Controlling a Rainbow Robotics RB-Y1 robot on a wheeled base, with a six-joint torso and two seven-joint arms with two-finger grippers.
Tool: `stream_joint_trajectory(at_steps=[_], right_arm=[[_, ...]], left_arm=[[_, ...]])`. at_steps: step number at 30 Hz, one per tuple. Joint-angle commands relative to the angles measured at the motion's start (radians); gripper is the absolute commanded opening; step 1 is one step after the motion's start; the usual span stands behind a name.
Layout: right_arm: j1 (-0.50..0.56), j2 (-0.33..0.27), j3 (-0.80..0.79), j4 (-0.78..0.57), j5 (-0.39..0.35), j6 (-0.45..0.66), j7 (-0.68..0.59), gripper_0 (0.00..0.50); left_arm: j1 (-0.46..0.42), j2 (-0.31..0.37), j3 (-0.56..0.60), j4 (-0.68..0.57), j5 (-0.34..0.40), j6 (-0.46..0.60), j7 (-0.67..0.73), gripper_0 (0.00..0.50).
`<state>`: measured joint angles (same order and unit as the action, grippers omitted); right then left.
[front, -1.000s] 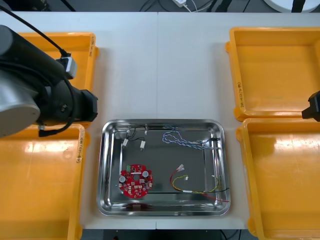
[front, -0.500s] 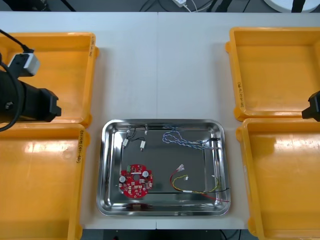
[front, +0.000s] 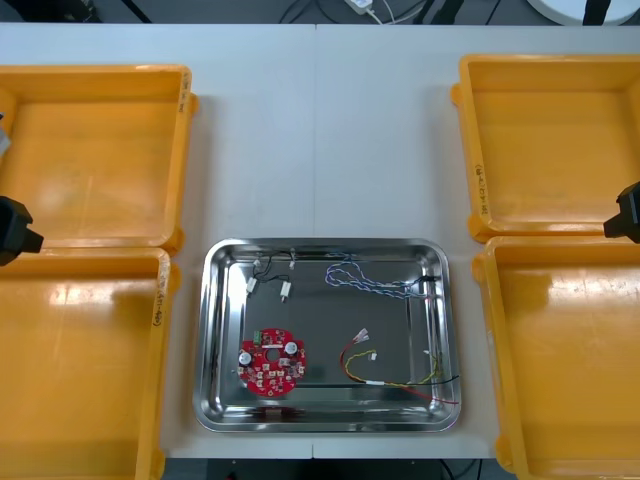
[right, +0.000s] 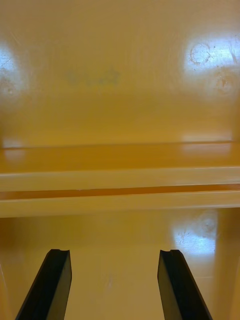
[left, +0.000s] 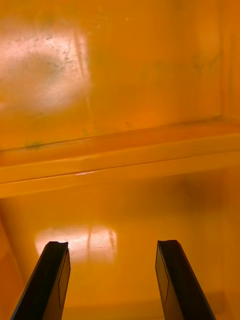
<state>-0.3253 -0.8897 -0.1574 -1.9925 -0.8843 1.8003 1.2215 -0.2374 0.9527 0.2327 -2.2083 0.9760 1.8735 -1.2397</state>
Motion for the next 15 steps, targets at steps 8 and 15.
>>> stream_joint_trajectory(at_steps=[8, 15], right_arm=[[0.008, -0.045, -0.033, -0.026, -0.001, -0.001, 0.024, 0.5], [0.008, -0.045, -0.033, -0.026, -0.001, -0.001, 0.024, 0.5]], left_arm=[[0.043, -0.095, 0.137, 0.045, -0.077, 0.046, -0.205, 0.5], [0.063, -0.147, 0.175, 0.068, -0.112, 0.046, -0.316, 0.5]])
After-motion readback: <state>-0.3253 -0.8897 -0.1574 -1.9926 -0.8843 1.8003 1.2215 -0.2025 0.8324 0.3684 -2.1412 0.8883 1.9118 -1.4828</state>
